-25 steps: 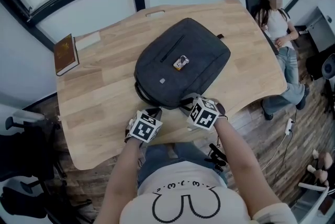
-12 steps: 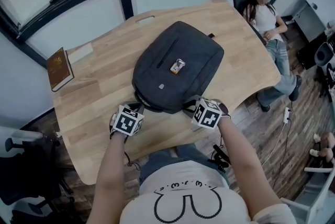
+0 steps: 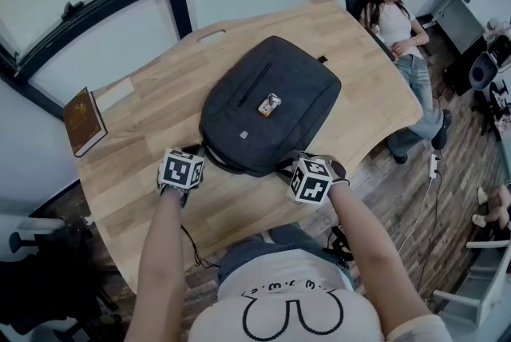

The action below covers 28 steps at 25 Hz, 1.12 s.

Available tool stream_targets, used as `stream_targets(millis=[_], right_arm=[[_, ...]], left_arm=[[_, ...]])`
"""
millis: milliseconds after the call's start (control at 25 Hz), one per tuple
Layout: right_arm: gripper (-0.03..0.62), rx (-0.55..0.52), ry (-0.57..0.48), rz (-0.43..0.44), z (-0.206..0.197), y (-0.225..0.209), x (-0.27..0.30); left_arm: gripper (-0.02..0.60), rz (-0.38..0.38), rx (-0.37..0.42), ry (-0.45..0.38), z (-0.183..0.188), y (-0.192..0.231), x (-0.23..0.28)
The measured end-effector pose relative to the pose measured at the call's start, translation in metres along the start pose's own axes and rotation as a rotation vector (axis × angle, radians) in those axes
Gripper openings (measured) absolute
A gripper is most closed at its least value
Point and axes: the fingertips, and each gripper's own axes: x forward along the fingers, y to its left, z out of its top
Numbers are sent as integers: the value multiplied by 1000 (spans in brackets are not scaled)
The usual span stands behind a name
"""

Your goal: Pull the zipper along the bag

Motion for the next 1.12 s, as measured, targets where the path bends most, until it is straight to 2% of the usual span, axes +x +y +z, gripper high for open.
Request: stream_targets(millis=[120,200,360,480,520,560,600,880,1040,1120], right_arm=[[97,21,2,-23,-4,-4,0],[101,59,18,-40,-13,-9,-3],[125,87,94,-93,-38,-19,-13],[144,120,120,-131,-58,-21,-27],[173,142,107,-124,-62,-19,-33],[238,169,85,-113,-63,-15,-38],[252,193,59,-105,-61,-12,-43],[242,211,-60,-98,-29,6,-47],[228,183,-44,-90,-28,16,-38],[194,180,-27,-102,-34,16,-34]], left_arm=[[17,-33,45,7,0,-11,-3],[15,-82,53,4,0,-22,-7],[15,-157,94,7,-6,-53,-10],[15,-208,88,-7,-8,-84,-7],[15,-229,85,-10,-8,-95,-5],[15,-252,89,-11,-9,-107,-2],[15,-276,102,-8,-9,-120,0],[15,-402,223,7,-4,-212,18],[15,-434,269,16,-4,-250,28],[15,-435,276,24,-4,-260,29]])
